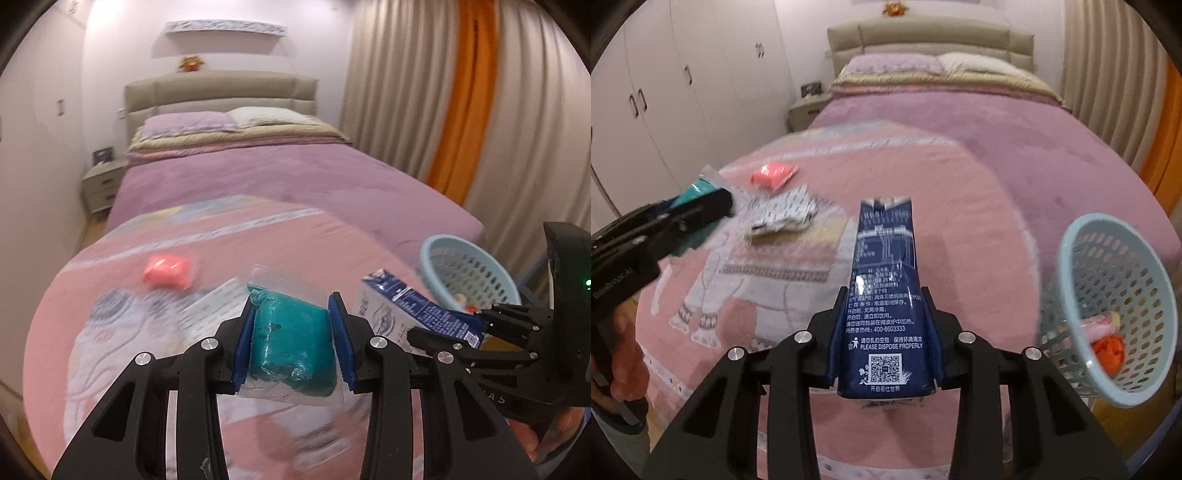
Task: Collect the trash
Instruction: 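Lift the teal packet and milk carton and carry them over the basket, then open both tools over the basket and move back over the mat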
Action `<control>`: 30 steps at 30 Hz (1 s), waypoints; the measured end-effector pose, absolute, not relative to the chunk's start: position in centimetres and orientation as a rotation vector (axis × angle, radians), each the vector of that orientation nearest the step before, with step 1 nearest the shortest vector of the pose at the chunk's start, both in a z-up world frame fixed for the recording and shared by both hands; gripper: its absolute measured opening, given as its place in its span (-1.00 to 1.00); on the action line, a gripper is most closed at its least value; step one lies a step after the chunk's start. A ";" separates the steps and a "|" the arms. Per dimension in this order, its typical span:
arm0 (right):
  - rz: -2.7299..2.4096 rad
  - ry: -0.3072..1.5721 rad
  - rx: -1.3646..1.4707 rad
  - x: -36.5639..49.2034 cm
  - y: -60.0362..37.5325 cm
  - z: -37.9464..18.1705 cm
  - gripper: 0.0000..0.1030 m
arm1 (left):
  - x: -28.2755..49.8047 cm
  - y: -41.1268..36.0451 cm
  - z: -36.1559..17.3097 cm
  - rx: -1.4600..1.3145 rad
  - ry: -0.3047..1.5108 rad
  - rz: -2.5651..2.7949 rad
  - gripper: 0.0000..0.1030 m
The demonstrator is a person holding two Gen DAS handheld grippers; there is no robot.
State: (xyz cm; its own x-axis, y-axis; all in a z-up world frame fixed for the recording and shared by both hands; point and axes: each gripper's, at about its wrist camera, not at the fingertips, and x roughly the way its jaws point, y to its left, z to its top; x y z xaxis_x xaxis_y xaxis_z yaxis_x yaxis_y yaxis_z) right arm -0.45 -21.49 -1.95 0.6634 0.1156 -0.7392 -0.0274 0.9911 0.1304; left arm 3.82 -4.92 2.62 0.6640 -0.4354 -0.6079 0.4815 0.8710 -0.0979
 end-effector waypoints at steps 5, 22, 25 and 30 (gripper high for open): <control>-0.001 0.765 0.154 -1.8 -25.7 0.4 -0.35 | 3.7 -10.6 3.7 0.121 0.642 -0.620 -0.29; -0.375 0.678 0.360 -4.6 -43.2 1.7 -0.35 | 6.0 -29.5 2.8 0.179 0.702 -0.917 -0.29; -0.426 0.688 0.397 -4.4 -45.3 0.8 -0.33 | 6.7 -31.5 1.9 0.170 0.723 -0.942 -0.26; -0.460 0.753 0.449 -3.9 -48.3 -1.6 -0.02 | 6.5 -32.0 1.2 0.151 0.675 -0.920 0.42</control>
State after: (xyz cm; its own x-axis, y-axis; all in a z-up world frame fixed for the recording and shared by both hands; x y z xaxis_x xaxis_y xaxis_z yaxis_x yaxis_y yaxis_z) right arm -3.90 -48.25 -1.59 0.6416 -0.2328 -0.7309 0.5442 0.8096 0.2199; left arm 6.47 -32.01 1.19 0.4176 -0.6847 -0.5974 0.7755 0.6111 -0.1583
